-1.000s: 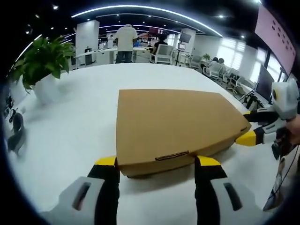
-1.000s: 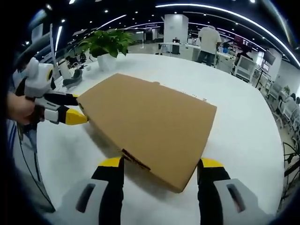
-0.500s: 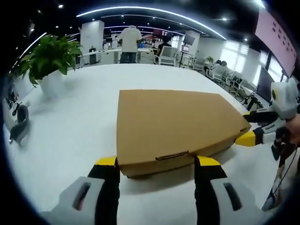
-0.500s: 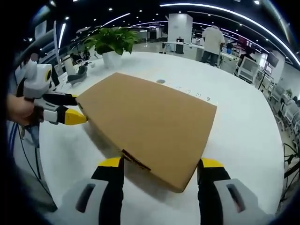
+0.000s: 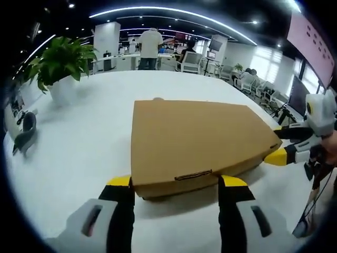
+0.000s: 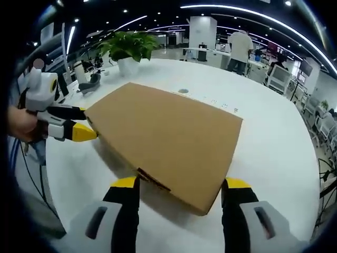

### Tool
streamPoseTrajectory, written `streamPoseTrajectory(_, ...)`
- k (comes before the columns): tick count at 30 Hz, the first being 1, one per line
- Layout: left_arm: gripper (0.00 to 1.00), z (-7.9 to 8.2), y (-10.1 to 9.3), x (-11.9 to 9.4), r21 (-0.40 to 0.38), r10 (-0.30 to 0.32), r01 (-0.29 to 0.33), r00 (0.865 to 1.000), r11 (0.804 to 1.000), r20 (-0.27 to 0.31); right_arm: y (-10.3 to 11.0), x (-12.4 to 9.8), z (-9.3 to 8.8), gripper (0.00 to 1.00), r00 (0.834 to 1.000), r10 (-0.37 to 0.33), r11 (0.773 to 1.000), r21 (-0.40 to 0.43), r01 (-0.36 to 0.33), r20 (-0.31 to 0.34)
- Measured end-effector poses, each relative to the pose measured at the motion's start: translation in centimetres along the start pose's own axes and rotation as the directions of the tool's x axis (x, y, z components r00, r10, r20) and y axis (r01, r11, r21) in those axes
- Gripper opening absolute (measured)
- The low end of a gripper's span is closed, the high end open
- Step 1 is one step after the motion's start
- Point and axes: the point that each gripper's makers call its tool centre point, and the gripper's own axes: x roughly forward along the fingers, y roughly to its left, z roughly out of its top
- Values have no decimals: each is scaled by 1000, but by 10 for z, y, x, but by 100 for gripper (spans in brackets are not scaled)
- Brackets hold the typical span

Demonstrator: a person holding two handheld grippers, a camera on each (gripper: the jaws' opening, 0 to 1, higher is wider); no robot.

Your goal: Operate the shoe box by opening the lid, removing the specified soft item, and placing it in the target area until the item is outside and the box remains undamaged.

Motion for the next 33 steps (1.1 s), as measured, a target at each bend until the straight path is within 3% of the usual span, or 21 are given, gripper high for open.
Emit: streamPoseTrajectory(33, 63, -23, -6, -26, -4, -1, 1, 1000, 1000, -6, 22, -22, -19, 60, 1000, -5, 999, 38, 5, 10)
